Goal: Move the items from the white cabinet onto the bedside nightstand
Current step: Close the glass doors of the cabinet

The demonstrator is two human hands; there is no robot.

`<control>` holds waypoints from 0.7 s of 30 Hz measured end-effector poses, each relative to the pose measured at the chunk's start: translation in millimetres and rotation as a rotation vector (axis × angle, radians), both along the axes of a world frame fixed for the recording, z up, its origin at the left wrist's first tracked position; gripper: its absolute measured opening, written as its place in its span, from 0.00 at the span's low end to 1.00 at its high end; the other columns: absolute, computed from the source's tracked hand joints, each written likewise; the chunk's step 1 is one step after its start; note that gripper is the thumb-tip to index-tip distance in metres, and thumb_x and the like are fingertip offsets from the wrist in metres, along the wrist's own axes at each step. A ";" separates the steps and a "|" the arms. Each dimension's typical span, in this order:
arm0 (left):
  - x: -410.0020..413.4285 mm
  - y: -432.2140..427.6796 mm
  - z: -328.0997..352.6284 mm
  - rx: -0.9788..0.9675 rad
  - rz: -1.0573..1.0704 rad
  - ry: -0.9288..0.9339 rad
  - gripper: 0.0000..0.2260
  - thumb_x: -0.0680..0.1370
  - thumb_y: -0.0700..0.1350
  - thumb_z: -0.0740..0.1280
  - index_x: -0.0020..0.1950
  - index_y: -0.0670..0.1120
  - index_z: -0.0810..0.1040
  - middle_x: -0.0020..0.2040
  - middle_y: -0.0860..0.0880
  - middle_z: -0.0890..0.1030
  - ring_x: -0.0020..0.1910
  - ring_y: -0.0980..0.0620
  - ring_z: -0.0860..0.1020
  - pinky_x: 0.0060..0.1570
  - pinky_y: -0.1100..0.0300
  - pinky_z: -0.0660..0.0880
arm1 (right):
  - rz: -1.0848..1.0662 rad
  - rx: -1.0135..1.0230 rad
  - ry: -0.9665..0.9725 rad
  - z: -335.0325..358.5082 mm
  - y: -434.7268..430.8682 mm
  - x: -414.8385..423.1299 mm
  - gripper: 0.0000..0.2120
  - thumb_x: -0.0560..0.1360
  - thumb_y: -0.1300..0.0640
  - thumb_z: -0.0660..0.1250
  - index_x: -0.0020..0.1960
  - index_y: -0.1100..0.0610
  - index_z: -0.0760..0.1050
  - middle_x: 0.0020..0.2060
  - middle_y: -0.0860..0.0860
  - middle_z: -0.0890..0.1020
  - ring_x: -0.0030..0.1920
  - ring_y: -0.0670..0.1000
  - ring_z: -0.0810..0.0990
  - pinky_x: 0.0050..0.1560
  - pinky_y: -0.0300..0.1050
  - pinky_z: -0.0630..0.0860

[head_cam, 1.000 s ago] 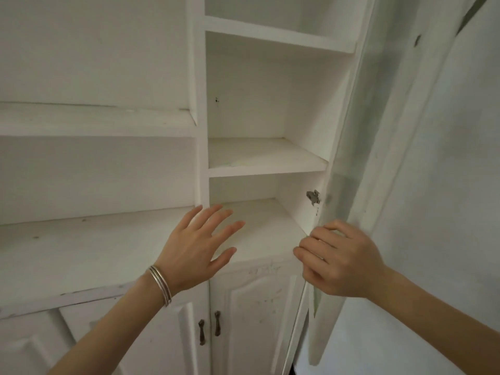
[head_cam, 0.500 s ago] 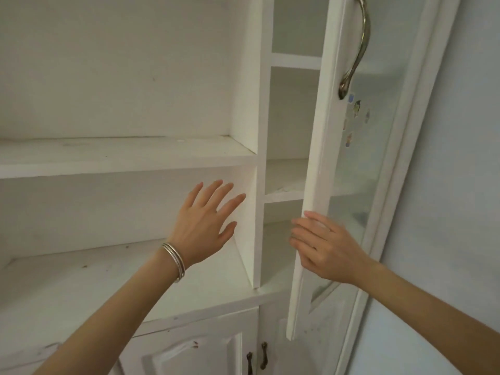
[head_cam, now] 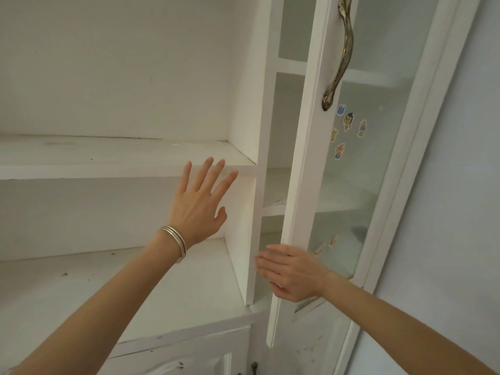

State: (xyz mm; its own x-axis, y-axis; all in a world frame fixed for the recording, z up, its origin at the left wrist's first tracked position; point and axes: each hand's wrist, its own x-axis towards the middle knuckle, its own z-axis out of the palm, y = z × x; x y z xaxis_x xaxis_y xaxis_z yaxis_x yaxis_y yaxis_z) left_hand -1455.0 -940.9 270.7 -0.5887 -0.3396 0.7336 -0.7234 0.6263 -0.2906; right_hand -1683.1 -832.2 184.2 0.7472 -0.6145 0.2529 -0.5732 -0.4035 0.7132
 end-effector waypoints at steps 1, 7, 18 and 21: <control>1.7 -2.6 2.5 -0.013 0.011 0.014 0.34 0.69 0.47 0.70 0.73 0.45 0.64 0.72 0.40 0.65 0.72 0.39 0.60 0.69 0.36 0.53 | 0.002 -0.001 -0.022 0.1 -7.7 0.6 0.18 0.77 0.51 0.54 0.56 0.58 0.79 0.56 0.53 0.81 0.58 0.53 0.76 0.69 0.48 0.60; 6.3 -19.3 7.5 0.012 0.044 0.035 0.37 0.67 0.47 0.71 0.74 0.45 0.61 0.68 0.41 0.71 0.69 0.40 0.66 0.68 0.36 0.57 | 0.060 -0.077 -0.041 -3.1 -53.9 4.0 0.16 0.76 0.52 0.57 0.55 0.57 0.79 0.54 0.53 0.81 0.55 0.53 0.77 0.68 0.49 0.61; -16.0 -31.7 -1.9 -0.021 0.086 0.045 0.31 0.71 0.52 0.57 0.74 0.44 0.63 0.68 0.42 0.70 0.68 0.40 0.66 0.69 0.36 0.52 | 0.184 -0.221 -0.052 -9.4 -78.5 3.1 0.14 0.74 0.56 0.58 0.52 0.58 0.80 0.50 0.53 0.82 0.53 0.54 0.78 0.68 0.50 0.63; -17.7 -35.5 -4.9 -0.054 0.089 0.062 0.32 0.69 0.50 0.61 0.73 0.44 0.64 0.68 0.42 0.70 0.67 0.40 0.67 0.69 0.36 0.52 | 0.191 -0.273 -0.119 19.2 -75.7 1.2 0.13 0.73 0.57 0.60 0.53 0.60 0.79 0.51 0.55 0.82 0.59 0.56 0.76 0.67 0.55 0.64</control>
